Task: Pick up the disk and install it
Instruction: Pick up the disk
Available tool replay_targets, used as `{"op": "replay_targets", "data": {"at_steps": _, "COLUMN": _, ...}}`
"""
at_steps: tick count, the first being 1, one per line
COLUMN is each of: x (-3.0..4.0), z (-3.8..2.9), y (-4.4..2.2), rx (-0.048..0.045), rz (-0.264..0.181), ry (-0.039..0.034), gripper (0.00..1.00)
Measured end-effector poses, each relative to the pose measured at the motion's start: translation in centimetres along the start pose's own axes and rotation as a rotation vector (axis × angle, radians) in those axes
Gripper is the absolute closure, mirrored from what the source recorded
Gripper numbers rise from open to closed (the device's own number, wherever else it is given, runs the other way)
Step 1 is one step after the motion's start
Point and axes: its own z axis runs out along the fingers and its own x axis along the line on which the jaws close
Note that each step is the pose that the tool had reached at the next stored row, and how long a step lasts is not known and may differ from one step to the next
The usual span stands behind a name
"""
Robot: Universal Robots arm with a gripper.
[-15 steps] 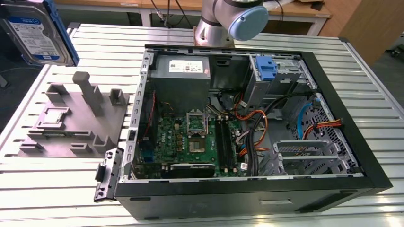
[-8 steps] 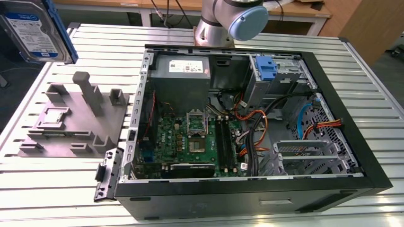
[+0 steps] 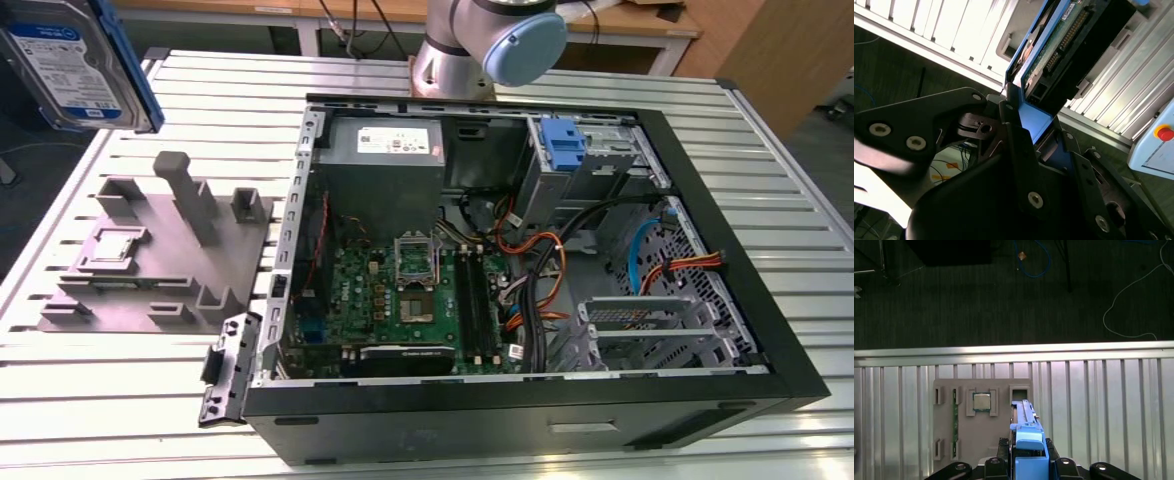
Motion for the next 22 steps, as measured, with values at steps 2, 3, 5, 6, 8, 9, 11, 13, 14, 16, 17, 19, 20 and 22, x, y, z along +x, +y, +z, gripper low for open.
{"op": "replay_targets", "data": {"at_steps": 2, "x": 0.00, "z": -0.07, "y": 0.00, "rx": 0.0000, "rz": 0.000, "ry": 0.0000, "gripper": 0.64}}
{"op": "replay_targets", "data": {"at_steps": 3, "x": 0.00, "z": -0.12, "y": 0.00, "rx": 0.0000, "rz": 0.000, "ry": 0.0000, "gripper": 0.64}}
{"op": "replay_targets", "data": {"at_steps": 5, "x": 0.00, "z": -0.18, "y": 0.00, "rx": 0.0001, "rz": 0.000, "ry": 0.0000, "gripper": 0.64}}
{"op": "replay_targets", "data": {"at_steps": 6, "x": 0.00, "z": -0.18, "y": 0.00, "rx": 0.0000, "rz": 0.000, "ry": 0.0000, "gripper": 0.64}}
{"op": "replay_targets", "data": {"at_steps": 8, "x": 0.00, "z": -0.38, "y": 0.00, "rx": 0.0000, "rz": 0.000, "ry": 0.0000, "gripper": 0.64}}
{"op": "replay_targets", "data": {"at_steps": 9, "x": -0.01, "z": -0.57, "y": 0.01, "rx": 0.0000, "rz": 0.000, "ry": 0.0000, "gripper": 0.64}}
{"op": "replay_targets", "data": {"at_steps": 11, "x": -0.01, "z": -0.58, "y": 0.01, "rx": 0.0000, "rz": 0.000, "ry": 0.0000, "gripper": 0.64}}
{"op": "replay_targets", "data": {"at_steps": 13, "x": 0.00, "z": -0.62, "y": 0.01, "rx": -0.0002, "rz": 0.000, "ry": 0.0001, "gripper": 0.64}}
{"op": "replay_targets", "data": {"at_steps": 14, "x": 0.00, "z": -0.66, "y": 0.01, "rx": -0.0001, "rz": 0.000, "ry": 0.0001, "gripper": 0.64}}
{"op": "replay_targets", "data": {"at_steps": 16, "x": -0.01, "z": -0.79, "y": 0.01, "rx": -0.0001, "rz": 0.000, "ry": 0.0000, "gripper": 0.64}}
{"op": "replay_targets", "data": {"at_steps": 17, "x": -0.01, "z": -0.87, "y": 0.01, "rx": 0.0000, "rz": 0.000, "ry": 0.0000, "gripper": 0.64}}
{"op": "replay_targets", "data": {"at_steps": 19, "x": -0.01, "z": -1.03, "y": 0.01, "rx": 0.0000, "rz": 0.000, "ry": -0.0001, "gripper": 0.64}}
{"op": "replay_targets", "data": {"at_steps": 20, "x": -0.01, "z": -1.11, "y": 0.01, "rx": 0.0000, "rz": 0.000, "ry": 0.0000, "gripper": 0.64}}
{"op": "replay_targets", "data": {"at_steps": 22, "x": -0.01, "z": -1.26, "y": 0.02, "rx": 0.0000, "rz": 0.000, "ry": 0.0000, "gripper": 0.64}}
